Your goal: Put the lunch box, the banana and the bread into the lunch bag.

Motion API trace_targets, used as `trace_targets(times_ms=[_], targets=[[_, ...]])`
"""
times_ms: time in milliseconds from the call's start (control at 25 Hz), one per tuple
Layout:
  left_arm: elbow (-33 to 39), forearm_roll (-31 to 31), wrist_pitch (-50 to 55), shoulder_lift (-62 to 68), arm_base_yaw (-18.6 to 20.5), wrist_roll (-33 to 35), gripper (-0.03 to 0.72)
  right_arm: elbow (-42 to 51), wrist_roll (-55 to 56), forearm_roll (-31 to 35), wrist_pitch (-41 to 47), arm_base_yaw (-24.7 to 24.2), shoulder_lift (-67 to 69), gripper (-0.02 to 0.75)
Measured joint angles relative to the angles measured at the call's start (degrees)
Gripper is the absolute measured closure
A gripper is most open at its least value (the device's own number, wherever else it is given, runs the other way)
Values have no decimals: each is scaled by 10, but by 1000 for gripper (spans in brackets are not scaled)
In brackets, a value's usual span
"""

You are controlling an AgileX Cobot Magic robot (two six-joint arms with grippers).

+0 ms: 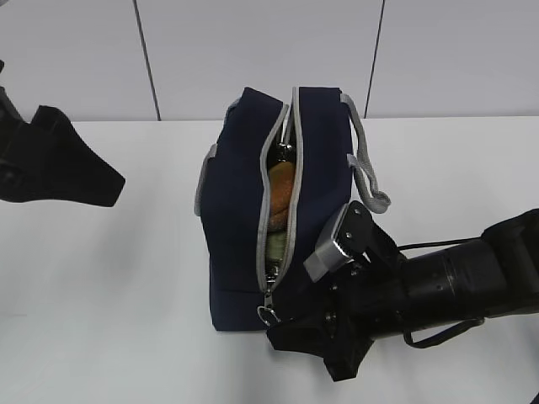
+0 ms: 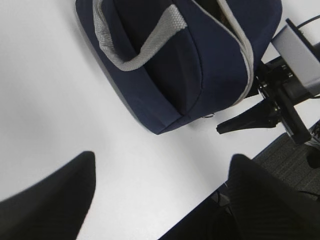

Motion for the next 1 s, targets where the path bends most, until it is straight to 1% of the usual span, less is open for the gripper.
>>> trace_targets(times_ms=[160, 440, 600, 800, 1000], targets=[[0, 0, 2, 0, 0, 0, 148, -9, -1, 0, -11, 0, 0, 570], [0, 0, 4, 0, 0, 0, 148, -14, 14, 0, -26, 0, 0, 743], [0, 0, 5, 0, 0, 0, 148, -14, 63, -39, -27, 0, -6, 754], [0, 0, 6, 0, 0, 0, 148, -14, 196, -131, -50, 0, -48, 754], [0, 0, 7, 0, 0, 0, 148, -14, 310, -217, -51, 0, -103, 754]])
